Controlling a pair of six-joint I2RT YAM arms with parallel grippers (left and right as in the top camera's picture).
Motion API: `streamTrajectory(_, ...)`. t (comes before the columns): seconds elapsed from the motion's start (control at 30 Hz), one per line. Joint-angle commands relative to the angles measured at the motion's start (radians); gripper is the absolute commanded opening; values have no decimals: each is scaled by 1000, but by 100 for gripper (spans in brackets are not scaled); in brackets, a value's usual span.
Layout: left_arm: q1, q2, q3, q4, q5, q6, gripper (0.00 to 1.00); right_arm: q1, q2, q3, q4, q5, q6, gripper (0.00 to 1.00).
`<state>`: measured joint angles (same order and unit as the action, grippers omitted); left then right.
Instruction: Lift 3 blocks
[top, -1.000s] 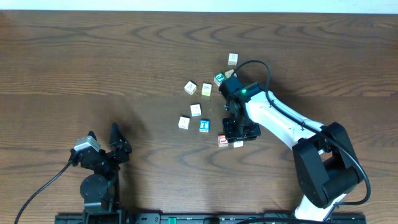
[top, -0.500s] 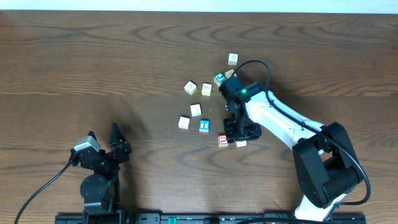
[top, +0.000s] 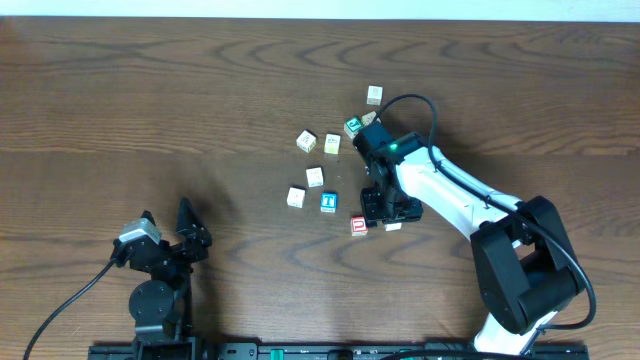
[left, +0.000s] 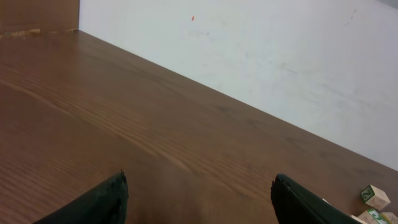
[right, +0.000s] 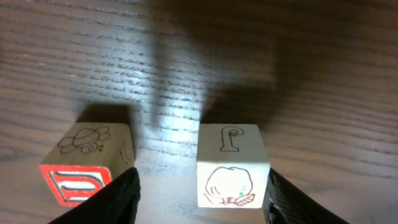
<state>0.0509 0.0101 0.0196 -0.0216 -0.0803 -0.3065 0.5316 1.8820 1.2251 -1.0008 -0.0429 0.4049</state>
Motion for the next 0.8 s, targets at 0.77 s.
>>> streamTrajectory(0.77,5,-6,-16,-45,-10,18,74,-41,-5,79,35,38,-51,66)
